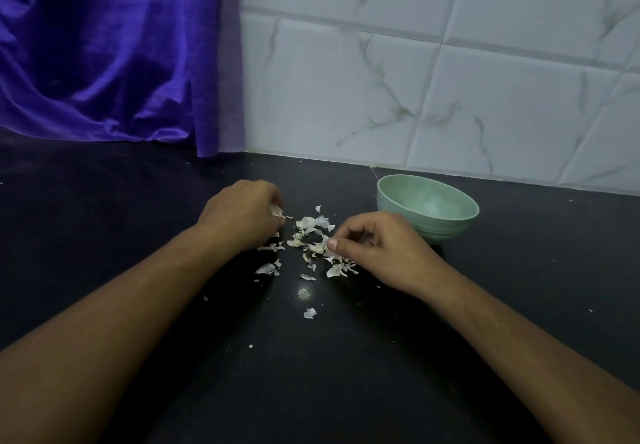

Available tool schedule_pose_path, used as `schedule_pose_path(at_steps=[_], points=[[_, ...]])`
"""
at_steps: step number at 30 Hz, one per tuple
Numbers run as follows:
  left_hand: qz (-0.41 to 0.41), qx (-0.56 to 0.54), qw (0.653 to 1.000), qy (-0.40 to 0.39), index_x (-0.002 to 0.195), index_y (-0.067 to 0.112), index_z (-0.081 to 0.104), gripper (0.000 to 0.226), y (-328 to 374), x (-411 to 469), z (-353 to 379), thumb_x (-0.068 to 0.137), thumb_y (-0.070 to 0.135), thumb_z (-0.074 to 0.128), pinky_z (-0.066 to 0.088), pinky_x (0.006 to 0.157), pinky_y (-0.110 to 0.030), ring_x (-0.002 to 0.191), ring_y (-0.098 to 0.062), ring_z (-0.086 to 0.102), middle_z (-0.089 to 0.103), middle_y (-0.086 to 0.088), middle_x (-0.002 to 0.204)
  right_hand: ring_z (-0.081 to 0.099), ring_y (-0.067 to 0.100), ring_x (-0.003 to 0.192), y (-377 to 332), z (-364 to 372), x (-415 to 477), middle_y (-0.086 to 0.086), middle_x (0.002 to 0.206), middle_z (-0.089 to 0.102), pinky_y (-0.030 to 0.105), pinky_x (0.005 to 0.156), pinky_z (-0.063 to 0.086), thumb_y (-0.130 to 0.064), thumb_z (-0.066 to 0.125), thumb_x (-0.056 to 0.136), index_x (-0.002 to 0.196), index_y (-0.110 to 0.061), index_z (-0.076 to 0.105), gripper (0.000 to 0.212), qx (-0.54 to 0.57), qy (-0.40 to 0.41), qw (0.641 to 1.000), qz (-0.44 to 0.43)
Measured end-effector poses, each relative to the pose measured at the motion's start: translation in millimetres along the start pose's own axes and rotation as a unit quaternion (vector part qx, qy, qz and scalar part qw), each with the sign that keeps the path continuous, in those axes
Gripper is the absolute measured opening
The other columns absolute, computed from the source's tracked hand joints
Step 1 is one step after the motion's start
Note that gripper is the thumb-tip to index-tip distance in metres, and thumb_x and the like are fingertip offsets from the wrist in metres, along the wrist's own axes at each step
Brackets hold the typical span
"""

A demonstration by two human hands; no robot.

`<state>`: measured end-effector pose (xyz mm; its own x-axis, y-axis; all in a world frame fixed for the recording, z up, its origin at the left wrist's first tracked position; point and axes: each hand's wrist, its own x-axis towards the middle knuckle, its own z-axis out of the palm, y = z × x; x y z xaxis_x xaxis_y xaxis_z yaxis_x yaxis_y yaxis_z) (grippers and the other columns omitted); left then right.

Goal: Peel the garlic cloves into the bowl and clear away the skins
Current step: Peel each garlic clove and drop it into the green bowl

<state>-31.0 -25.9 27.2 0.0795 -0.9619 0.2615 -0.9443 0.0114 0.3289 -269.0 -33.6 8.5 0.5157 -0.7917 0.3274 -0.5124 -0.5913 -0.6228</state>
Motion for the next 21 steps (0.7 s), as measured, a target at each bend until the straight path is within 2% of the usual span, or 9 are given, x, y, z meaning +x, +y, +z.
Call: schedule_pose_path(at_steps=[2, 4, 6, 8, 11, 15, 18, 21], points=[[0.027, -0.059, 0.998, -0.013, 0.103, 0.030, 0.076, 0.018, 1, 1, 0, 0.086, 0.034, 0.081, 0.057, 0.086, -0.038, 0.095, -0.016, 0.069, 0.074, 0.008, 0.099, 0.051, 0.008, 0.054, 3, 2, 2, -0.002, 0.068, 0.070, 0.030, 0.055, 0.043, -0.033, 0.073, 0.096, 0.089, -0.021, 0.078, 0.014, 0.025, 0.023, 0.999, -0.001], [0.045, -0.201, 0.977, -0.051, 0.099, 0.024, 0.078, 0.016, 8, -1, 2, 0.084, 0.025, 0.085, 0.061, 0.076, -0.033, 0.080, -0.012, 0.071, 0.077, 0.004, 0.090, 0.051, 0.012, 0.055, 5, 2, 3, -0.002, 0.074, 0.069, 0.029, 0.053, 0.042, -0.026, 0.075, 0.095, 0.097, -0.023, 0.075, 0.004, 0.073, 0.051, 0.996, 0.007], [0.028, -0.369, 0.922, -0.115, 0.101, 0.010, 0.076, 0.017, 19, -8, 3, 0.086, 0.012, 0.084, 0.059, 0.060, -0.027, 0.068, -0.015, 0.069, 0.076, -0.008, 0.087, 0.053, 0.016, 0.057, 4, 1, 2, 0.002, 0.083, 0.070, 0.028, 0.052, 0.043, -0.024, 0.081, 0.089, 0.104, -0.028, 0.070, 0.019, 0.106, 0.053, 0.993, 0.019], [0.018, -0.458, 0.874, -0.159, 0.103, 0.000, 0.071, 0.022, 27, -12, 5, 0.086, 0.006, 0.082, 0.059, 0.058, -0.024, 0.067, -0.018, 0.067, 0.072, -0.014, 0.084, 0.059, 0.022, 0.059, 2, 1, 1, 0.005, 0.091, 0.072, 0.030, 0.052, 0.046, -0.022, 0.085, 0.085, 0.108, -0.030, 0.068, 0.030, 0.113, 0.035, 0.993, 0.018], [0.008, -0.509, 0.843, -0.174, 0.101, -0.003, 0.069, 0.022, 31, -15, 4, 0.085, 0.005, 0.082, 0.060, 0.061, -0.026, 0.066, -0.020, 0.069, 0.073, -0.018, 0.083, 0.064, 0.020, 0.059, 1, 2, 1, 0.007, 0.094, 0.074, 0.029, 0.051, 0.048, -0.017, 0.084, 0.086, 0.107, -0.025, 0.069, 0.027, 0.132, 0.029, 0.991, 0.012], [0.000, -0.540, 0.824, -0.172, 0.098, -0.002, 0.068, 0.025, 32, -17, 2, 0.080, 0.008, 0.083, 0.059, 0.057, -0.022, 0.063, -0.016, 0.070, 0.073, -0.020, 0.084, 0.069, 0.019, 0.060, 0, 0, 1, 0.005, 0.090, 0.074, 0.029, 0.051, 0.052, -0.018, 0.085, 0.086, 0.106, -0.021, 0.070, 0.025, 0.153, 0.040, 0.987, 0.016], [0.009, -0.548, 0.820, -0.165, 0.094, 0.000, 0.068, 0.034, 33, -16, 4, 0.070, 0.017, 0.086, 0.061, 0.060, -0.024, 0.067, -0.019, 0.070, 0.073, -0.018, 0.083, 0.069, 0.020, 0.061, -2, 0, 0, 0.009, 0.089, 0.074, 0.030, 0.053, 0.054, -0.016, 0.084, 0.086, 0.106, -0.015, 0.067, 0.026, 0.173, 0.038, 0.984, 0.020], [0.017, -0.544, 0.826, -0.149, 0.092, 0.003, 0.068, 0.035, 33, -15, 4, 0.069, 0.019, 0.088, 0.061, 0.061, -0.025, 0.068, -0.019, 0.071, 0.072, -0.014, 0.077, 0.072, 0.023, 0.064, -3, 1, -1, 0.010, 0.085, 0.073, 0.035, 0.056, 0.057, -0.013, 0.082, 0.088, 0.107, -0.010, 0.064, 0.026, 0.199, 0.033, 0.979, 0.019]])
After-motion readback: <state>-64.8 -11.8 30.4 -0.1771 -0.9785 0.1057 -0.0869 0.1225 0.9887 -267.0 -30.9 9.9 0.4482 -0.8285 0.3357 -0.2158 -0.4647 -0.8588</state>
